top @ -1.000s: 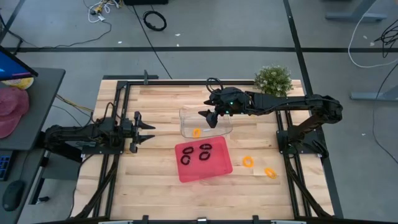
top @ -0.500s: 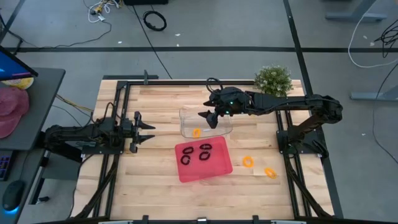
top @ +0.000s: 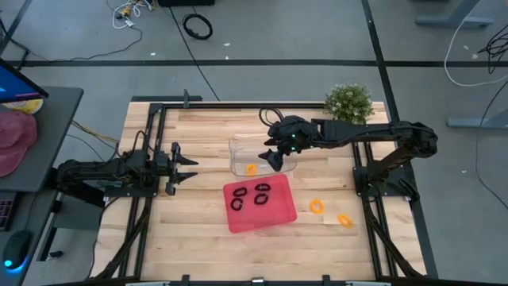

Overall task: Sort spring keychains
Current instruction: Put the bottom yellow spring keychain into the transparent bin

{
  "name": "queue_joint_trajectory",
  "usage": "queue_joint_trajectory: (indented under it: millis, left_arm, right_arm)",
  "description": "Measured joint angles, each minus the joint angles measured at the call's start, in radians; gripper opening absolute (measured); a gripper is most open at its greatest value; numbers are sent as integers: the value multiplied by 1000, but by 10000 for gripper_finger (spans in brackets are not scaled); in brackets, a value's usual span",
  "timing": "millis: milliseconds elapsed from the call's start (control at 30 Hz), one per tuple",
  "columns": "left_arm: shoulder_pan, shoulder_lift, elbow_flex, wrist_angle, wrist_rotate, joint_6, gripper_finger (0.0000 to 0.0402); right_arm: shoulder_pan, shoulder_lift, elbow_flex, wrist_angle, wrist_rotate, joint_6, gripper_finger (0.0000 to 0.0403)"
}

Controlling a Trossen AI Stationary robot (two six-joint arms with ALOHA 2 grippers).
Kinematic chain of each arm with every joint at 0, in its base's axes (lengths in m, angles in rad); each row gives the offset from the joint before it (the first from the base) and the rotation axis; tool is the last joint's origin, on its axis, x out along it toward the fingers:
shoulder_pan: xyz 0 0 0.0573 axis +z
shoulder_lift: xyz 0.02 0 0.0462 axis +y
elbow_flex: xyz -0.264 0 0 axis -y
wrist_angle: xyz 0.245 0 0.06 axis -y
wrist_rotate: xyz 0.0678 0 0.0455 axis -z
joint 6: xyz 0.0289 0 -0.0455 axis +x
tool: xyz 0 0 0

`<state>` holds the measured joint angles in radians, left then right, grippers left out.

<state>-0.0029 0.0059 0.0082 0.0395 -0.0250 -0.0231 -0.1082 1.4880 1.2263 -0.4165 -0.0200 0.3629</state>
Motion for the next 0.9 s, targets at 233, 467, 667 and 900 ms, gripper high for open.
queue_joint_trajectory:
  millis: [233,467,667,900]
  left_arm:
    - [0,0,0,0,0,0,172]
    - [0,0,0,0,0,0,172]
    - [0,0,0,0,0,0,172]
    - [0,0,0,0,0,0,172]
  right_arm:
    - [36,-48,-1,-71,0,25,284]
    - [76,-121,-1,-136,2,59,284]
    - [111,-172,-1,-188,3,61,284]
    - [157,-209,44,-265,29,48,284]
